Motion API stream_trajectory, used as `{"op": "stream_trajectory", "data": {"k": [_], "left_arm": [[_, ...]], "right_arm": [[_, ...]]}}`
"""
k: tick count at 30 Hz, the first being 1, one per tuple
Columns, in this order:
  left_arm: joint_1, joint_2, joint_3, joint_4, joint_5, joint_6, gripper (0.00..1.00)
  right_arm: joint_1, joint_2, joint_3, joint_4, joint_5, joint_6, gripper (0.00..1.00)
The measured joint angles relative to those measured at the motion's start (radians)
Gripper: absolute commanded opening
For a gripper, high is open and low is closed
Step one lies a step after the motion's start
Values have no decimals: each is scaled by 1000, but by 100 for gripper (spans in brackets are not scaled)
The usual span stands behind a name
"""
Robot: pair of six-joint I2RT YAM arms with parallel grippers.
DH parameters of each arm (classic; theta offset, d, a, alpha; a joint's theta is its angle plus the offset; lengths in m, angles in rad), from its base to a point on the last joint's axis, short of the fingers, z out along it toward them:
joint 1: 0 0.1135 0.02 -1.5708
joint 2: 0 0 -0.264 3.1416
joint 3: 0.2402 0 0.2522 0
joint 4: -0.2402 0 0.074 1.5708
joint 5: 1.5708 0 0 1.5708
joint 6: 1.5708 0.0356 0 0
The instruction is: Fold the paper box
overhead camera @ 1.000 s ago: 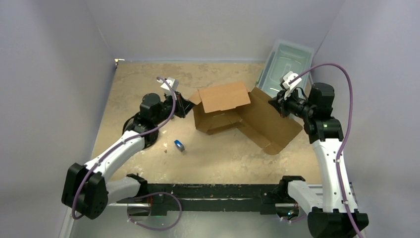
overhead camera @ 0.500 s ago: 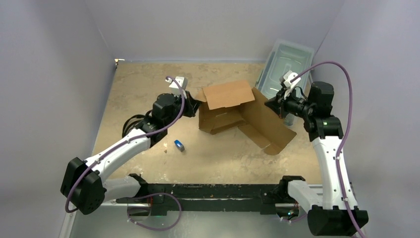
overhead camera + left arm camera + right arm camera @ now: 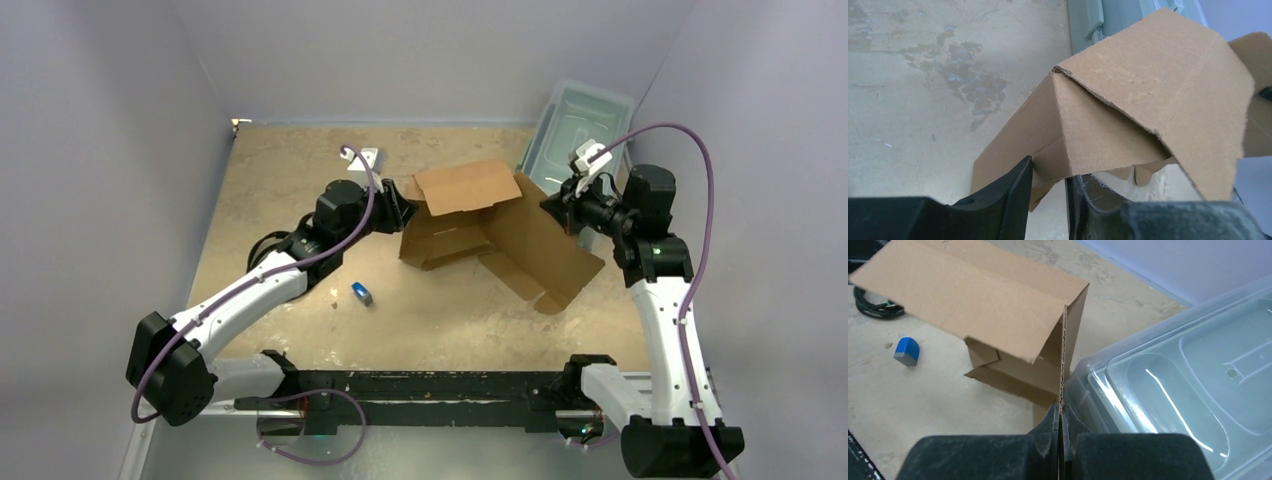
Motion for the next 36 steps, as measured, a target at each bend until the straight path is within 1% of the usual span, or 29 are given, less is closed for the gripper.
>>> {"op": "stream_trajectory", "data": {"k": [2,7,8,13,19,24,28,31,32,33,34,36], "left_arm": [[-4,-1,8,-21,9,-6,39],[-8,-20,12,-84,44,-5,58],[-8,-28,12,-95,51,-3,60],[-4,-92,12,-120,93,13,60],[37,-157,12,-137,181,12,62],[67,-218,12,-180,228,10,65],[74,-261,20,-198,235,-5,67],[74,-256,51,-217,217,-17,67],[74,-247,65,-222,214,-23,66],[75,-235,79,-224,213,-34,62],[75,-223,90,-226,212,-37,55],[75,-185,125,-238,206,-49,52]], "right_arm": [[1,-1,0,3,21,3,0],[2,-1,0,16,69,3,0],[2,-1,0,18,73,3,0],[2,-1,0,23,92,3,0],[2,-1,0,23,96,3,0],[2,-1,0,23,95,3,0],[2,-1,0,23,95,3,0],[2,-1,0,23,95,3,0],[2,-1,0,23,95,3,0],[2,-1,0,23,95,3,0],[2,-1,0,23,95,3,0],[2,-1,0,23,95,3,0]]}}
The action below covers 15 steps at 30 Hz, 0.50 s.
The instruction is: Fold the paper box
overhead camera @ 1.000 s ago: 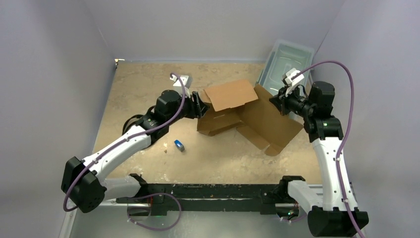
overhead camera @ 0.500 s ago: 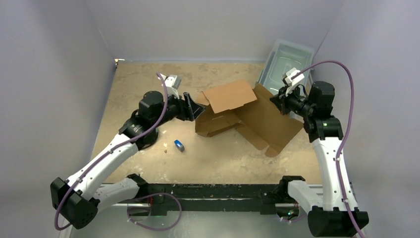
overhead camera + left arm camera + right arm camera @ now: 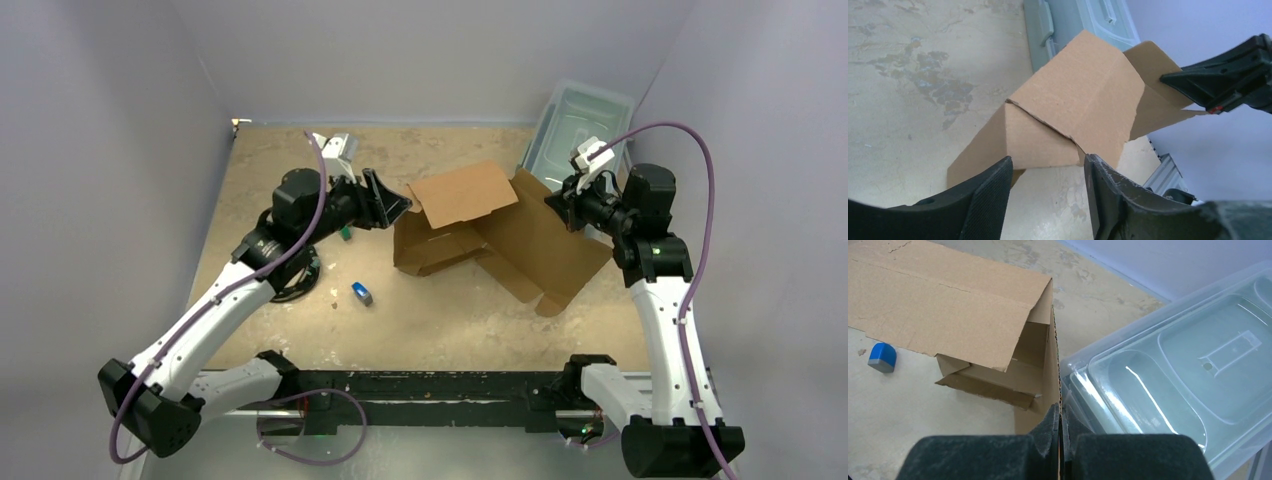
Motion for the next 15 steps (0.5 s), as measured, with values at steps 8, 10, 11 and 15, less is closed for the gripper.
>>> {"op": "stream_trajectory", "data": {"k": [8,10,11,15], "left_arm": [[0,94,55,-68,-53,-5,37],[-1,105,55,-79,-60,1,27],[-2,110,55,-82,-64,2,25],[-7,133,55,-91,-74,9,20]], "right_arm": [[0,0,0,0,-2,0,0],[0,2,0,0,-5,0,0],[0,3,0,0,-5,0,0],[0,3,0,-3,-32,-8,0]]}}
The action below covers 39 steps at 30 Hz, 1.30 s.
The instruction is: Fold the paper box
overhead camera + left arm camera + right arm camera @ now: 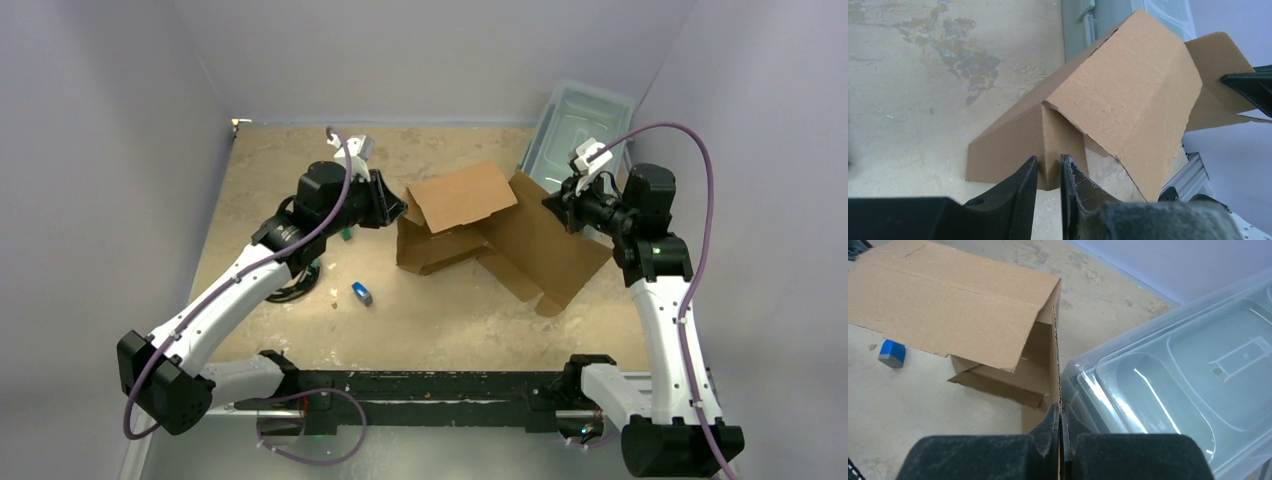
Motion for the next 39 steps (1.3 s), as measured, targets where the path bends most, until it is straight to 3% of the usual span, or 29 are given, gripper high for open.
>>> {"op": "stream_trajectory", "data": {"k": [9,17,25,33,39], "left_arm": [[-15,40,-1,39,-32,-52,19],[-15,35,-67,216,-56,-201,25],[-12,-11,-117,272,-76,-254,40],[5,-181,-240,185,-139,-154,61],[5,-461,-340,103,-178,-111,63]], "right_arm": [[0,-8,-2,-32,-127,-19,0],[0,-21,-20,-10,-122,-23,0],[0,-45,-35,17,-43,-14,0],[2,-63,-64,64,26,5,0],[2,-56,-64,77,53,12,0]]}}
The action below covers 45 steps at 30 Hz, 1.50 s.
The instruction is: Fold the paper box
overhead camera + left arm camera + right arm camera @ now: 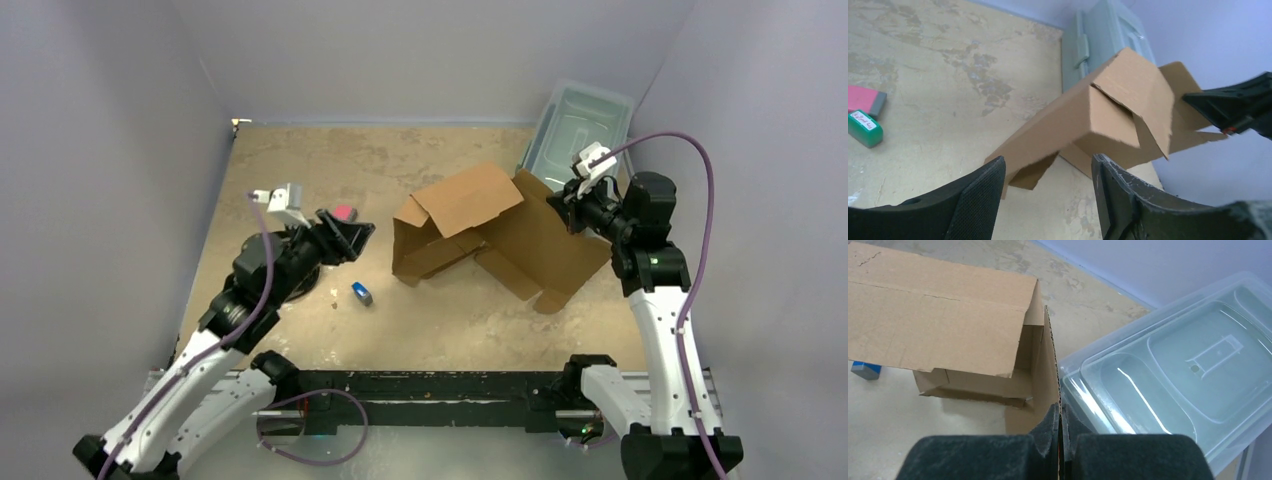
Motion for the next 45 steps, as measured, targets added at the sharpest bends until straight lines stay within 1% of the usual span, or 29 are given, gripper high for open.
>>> {"op": "stream_trajectory", "data": {"k": [4,7,10,13,15,16,18,21,23,27,30,37,38,40,45], "left_arm": [[0,-138,-94,10,57,-21,59],[-6,-140,-193,63,146,-76,58],[-75,-70,-277,110,183,-125,58],[-240,57,-302,160,134,-144,59],[-329,133,-302,223,89,-142,57],[-367,180,-302,274,61,-140,57],[-393,245,-315,370,14,-138,55],[-396,308,-390,582,-98,-129,54],[-396,352,-419,678,-161,-123,52],[-395,496,-409,858,-271,-97,50],[-381,605,-377,949,-315,-75,48],[-265,804,-335,1120,-306,-64,46],[-217,878,-319,1161,-277,-64,46],[-206,896,-314,1175,-265,-64,46],[-173,983,-275,1273,-186,-64,45]], "right_arm": [[0,16,4,10,11,8,0],[0,30,11,15,29,27,0],[0,38,17,15,36,39,0],[0,49,20,19,42,55,0],[0,50,20,22,50,61,0],[0,50,20,23,52,64,0],[0,50,20,23,53,69,0],[0,50,20,23,53,76,0],[0,50,20,23,53,79,0],[0,50,20,23,53,80,0],[0,49,20,23,53,80,0],[0,42,18,23,52,84,0],[0,41,18,23,50,88,0],[0,41,18,23,50,90,0],[0,41,18,23,50,92,0]]}}
